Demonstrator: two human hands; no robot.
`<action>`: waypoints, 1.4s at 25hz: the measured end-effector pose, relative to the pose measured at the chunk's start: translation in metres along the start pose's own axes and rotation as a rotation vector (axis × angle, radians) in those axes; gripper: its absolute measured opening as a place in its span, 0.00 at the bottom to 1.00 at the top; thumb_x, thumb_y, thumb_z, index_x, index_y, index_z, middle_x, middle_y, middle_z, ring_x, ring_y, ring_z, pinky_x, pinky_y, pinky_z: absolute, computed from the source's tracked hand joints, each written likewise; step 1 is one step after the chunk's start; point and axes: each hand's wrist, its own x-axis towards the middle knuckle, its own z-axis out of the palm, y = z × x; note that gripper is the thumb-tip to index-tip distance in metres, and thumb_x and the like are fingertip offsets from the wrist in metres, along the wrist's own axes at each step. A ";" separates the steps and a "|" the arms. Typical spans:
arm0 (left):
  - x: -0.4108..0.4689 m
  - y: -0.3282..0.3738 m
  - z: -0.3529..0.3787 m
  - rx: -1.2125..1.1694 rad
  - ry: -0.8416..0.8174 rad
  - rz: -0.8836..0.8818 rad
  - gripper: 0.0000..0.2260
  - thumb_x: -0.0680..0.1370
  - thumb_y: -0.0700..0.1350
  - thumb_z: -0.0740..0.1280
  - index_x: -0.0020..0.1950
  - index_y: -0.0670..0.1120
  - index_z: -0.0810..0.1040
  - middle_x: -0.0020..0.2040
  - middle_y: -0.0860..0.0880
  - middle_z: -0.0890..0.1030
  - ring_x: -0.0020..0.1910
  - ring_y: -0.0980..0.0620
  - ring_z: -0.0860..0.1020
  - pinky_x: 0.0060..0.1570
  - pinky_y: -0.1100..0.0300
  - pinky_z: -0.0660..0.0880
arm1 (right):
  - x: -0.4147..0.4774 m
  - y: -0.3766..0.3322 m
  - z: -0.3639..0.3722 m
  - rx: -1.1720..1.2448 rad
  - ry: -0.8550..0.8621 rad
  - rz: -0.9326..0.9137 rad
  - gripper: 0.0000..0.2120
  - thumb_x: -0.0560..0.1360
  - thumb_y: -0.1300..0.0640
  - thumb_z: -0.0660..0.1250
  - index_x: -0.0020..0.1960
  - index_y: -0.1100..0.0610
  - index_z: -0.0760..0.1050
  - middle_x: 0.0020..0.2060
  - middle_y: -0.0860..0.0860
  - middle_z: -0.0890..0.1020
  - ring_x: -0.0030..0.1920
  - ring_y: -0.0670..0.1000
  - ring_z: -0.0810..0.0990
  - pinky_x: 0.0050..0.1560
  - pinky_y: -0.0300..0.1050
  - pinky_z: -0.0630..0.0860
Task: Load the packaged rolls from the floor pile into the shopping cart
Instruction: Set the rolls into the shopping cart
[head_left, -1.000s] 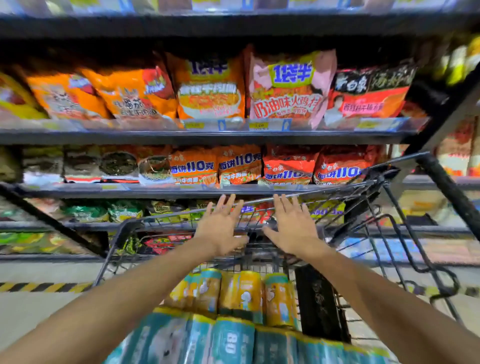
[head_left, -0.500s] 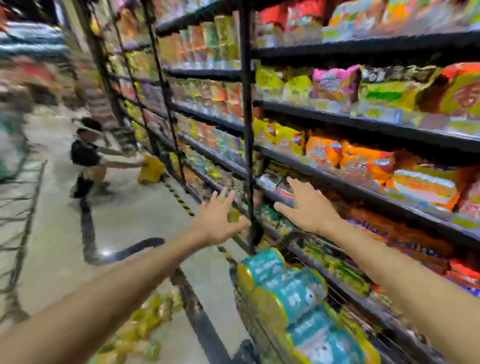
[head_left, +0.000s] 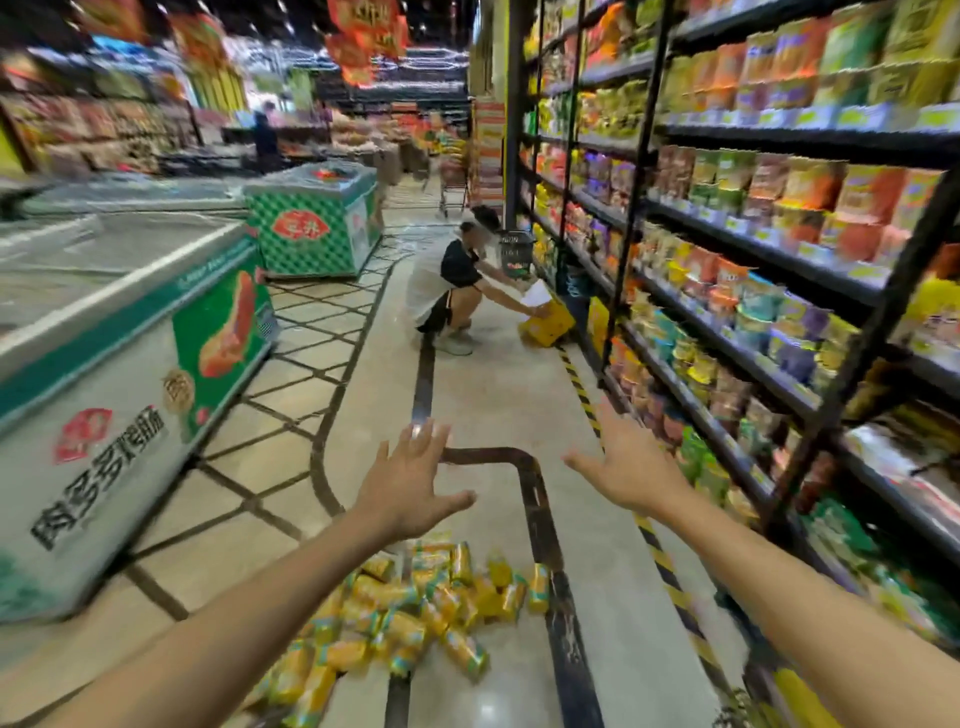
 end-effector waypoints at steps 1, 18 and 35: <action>0.012 -0.016 0.006 -0.015 -0.018 -0.018 0.40 0.76 0.66 0.58 0.78 0.49 0.43 0.79 0.47 0.42 0.77 0.46 0.43 0.74 0.49 0.45 | 0.017 -0.009 0.014 0.023 -0.020 -0.001 0.36 0.77 0.39 0.59 0.77 0.57 0.53 0.75 0.55 0.61 0.74 0.57 0.60 0.71 0.52 0.61; 0.369 -0.013 0.203 -0.162 -0.234 -0.147 0.41 0.75 0.68 0.55 0.78 0.47 0.41 0.78 0.47 0.38 0.77 0.46 0.39 0.74 0.47 0.44 | 0.313 0.140 0.207 0.009 -0.287 0.286 0.38 0.80 0.40 0.53 0.78 0.60 0.39 0.78 0.55 0.47 0.77 0.56 0.50 0.75 0.49 0.51; 0.478 -0.082 0.703 -0.241 -0.492 -0.344 0.43 0.75 0.61 0.64 0.78 0.43 0.44 0.78 0.42 0.46 0.77 0.43 0.46 0.73 0.48 0.52 | 0.390 0.303 0.689 0.039 -0.625 0.534 0.38 0.78 0.41 0.59 0.75 0.66 0.51 0.72 0.59 0.62 0.70 0.60 0.65 0.65 0.51 0.66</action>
